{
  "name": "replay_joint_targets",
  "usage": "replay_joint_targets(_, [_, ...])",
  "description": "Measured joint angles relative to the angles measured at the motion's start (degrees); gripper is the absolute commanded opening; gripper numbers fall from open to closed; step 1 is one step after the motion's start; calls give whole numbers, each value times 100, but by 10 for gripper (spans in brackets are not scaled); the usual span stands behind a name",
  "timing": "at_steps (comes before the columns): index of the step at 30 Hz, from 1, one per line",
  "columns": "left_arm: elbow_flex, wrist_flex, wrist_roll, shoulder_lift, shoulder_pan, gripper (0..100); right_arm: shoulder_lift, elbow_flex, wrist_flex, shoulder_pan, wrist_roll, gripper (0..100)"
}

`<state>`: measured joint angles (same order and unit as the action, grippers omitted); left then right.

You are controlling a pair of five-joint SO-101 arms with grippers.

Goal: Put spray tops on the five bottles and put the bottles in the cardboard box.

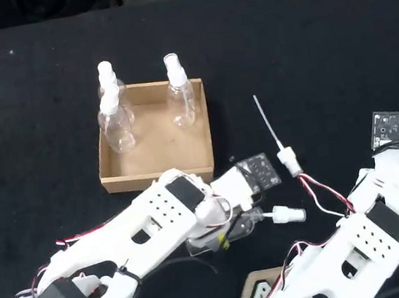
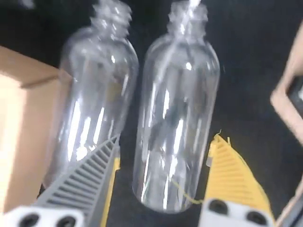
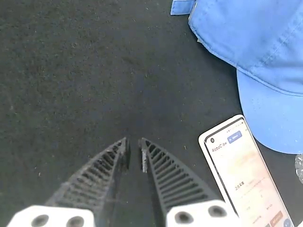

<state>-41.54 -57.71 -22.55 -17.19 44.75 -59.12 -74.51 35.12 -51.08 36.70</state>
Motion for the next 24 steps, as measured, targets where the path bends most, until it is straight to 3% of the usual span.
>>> replay_joint_targets(9, [-281,457,176,475,35,262,0,0,0,0,0,26])
replay_joint_targets(12, [-281,431,237,475,35,174,0,0,0,0,0,26])
replay_joint_targets(17, [-273,-9,97,475,35,53,0,0,0,0,0,26])
replay_joint_targets(24, [-255,-1125,-343,457,-185,51,0,0,0,0,18,26])
